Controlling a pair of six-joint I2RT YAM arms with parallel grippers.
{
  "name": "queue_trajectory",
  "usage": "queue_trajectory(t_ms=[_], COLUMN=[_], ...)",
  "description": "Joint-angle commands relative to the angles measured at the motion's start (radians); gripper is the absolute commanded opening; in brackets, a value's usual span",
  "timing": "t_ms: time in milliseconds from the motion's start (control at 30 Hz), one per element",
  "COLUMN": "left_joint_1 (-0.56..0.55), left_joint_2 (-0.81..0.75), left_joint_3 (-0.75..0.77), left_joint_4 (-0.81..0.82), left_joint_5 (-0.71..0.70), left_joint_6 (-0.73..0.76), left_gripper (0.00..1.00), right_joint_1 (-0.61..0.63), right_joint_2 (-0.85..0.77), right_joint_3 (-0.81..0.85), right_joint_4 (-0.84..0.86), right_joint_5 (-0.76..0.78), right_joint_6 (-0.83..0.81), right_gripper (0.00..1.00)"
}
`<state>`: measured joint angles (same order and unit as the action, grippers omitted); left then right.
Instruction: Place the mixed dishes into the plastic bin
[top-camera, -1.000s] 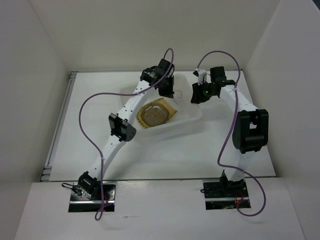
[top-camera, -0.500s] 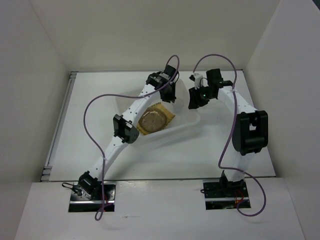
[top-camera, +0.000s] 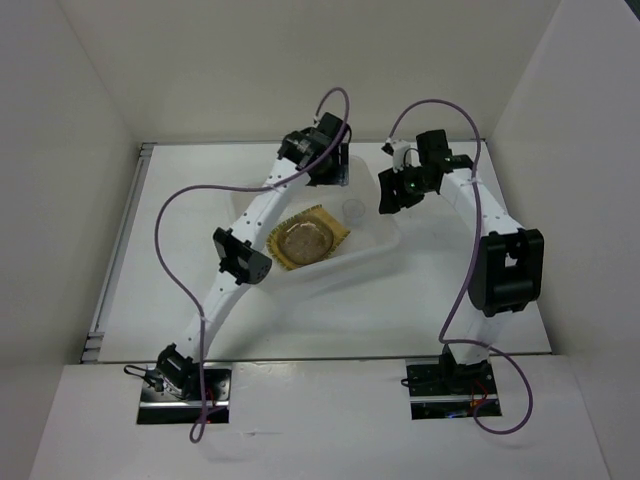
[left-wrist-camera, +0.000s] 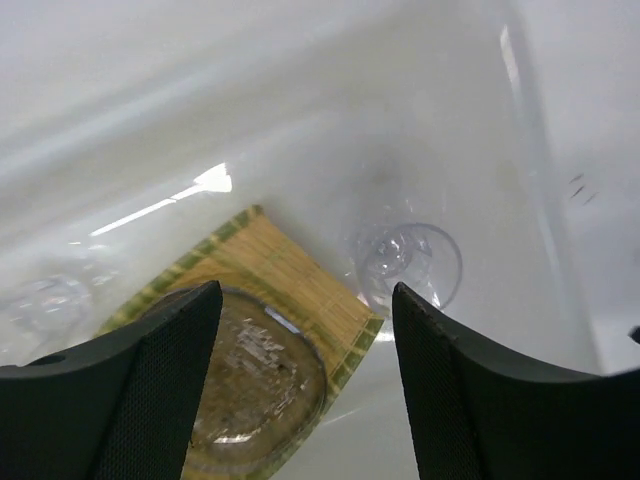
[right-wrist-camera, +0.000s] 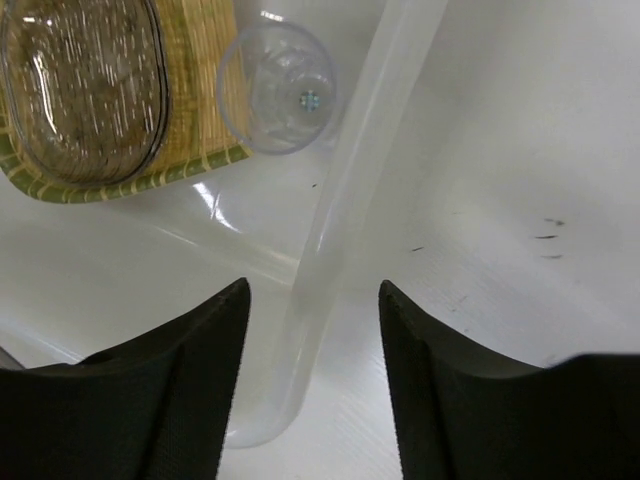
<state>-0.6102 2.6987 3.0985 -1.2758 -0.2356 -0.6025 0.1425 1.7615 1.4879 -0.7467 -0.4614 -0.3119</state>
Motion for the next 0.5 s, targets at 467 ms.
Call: queue_trajectory(t_ms=[467], left_joint_1=[0.333], left_joint_2=[-1.006], left_joint_3=[-1.150], left_joint_4=[0.123], left_joint_5=[-0.101], left_joint_6=[-0.206], left_gripper=[0.73], right_joint_1=[0.011], right_joint_2=[-0.146], right_joint_3=[0.183], right_joint_4=[-0.115], right_joint_5=[0.061], right_joint_6=[-0.023], right_gripper=[0.77])
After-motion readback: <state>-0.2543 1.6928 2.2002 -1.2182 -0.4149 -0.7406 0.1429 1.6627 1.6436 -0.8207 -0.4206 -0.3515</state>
